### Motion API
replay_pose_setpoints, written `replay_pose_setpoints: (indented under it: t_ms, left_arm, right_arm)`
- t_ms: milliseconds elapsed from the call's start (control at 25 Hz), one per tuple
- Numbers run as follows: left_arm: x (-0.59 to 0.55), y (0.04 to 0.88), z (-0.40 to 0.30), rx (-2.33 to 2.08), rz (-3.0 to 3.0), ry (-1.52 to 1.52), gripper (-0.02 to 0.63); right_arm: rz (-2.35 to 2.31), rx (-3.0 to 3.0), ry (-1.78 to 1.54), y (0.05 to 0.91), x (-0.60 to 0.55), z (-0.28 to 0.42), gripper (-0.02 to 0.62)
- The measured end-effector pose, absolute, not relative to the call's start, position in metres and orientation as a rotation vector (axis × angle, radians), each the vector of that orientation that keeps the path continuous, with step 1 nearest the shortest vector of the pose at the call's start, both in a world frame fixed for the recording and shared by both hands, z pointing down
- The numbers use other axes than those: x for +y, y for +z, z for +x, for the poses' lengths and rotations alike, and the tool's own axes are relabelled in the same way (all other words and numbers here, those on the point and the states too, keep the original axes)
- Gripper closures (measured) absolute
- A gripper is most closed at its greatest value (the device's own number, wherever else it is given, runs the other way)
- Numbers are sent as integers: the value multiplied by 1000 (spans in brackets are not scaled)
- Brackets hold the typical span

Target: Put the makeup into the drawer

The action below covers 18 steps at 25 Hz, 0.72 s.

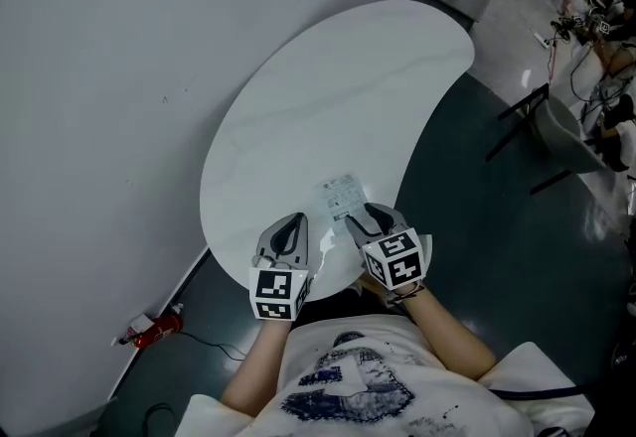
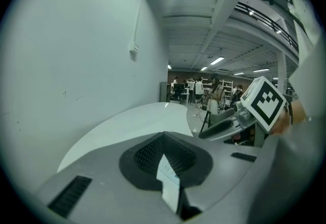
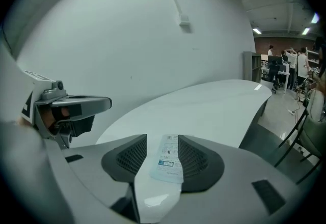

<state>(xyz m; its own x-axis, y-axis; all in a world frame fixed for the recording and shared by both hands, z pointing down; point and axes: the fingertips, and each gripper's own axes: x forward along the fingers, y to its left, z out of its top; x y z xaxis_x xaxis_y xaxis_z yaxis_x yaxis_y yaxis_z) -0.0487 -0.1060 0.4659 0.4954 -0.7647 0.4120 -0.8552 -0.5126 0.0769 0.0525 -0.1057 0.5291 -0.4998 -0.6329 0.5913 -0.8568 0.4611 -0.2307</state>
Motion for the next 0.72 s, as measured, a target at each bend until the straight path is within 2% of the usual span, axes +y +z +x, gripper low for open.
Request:
replay_pose_setpoints:
  t_ms: [200, 520, 720]
  left_arm:
    - [-108, 471, -47, -1390, 2445, 496, 559]
    - [-108, 479, -52, -1411, 2411, 516, 560]
    - [-108, 479, -52, -1413, 2403, 530, 559]
  right_arm:
    - [1197, -2291, 730, 544, -111, 49, 334]
    - [1198, -2300, 722, 561, -121, 42, 242]
    - [1171, -2261, 695, 577, -124, 42, 233]
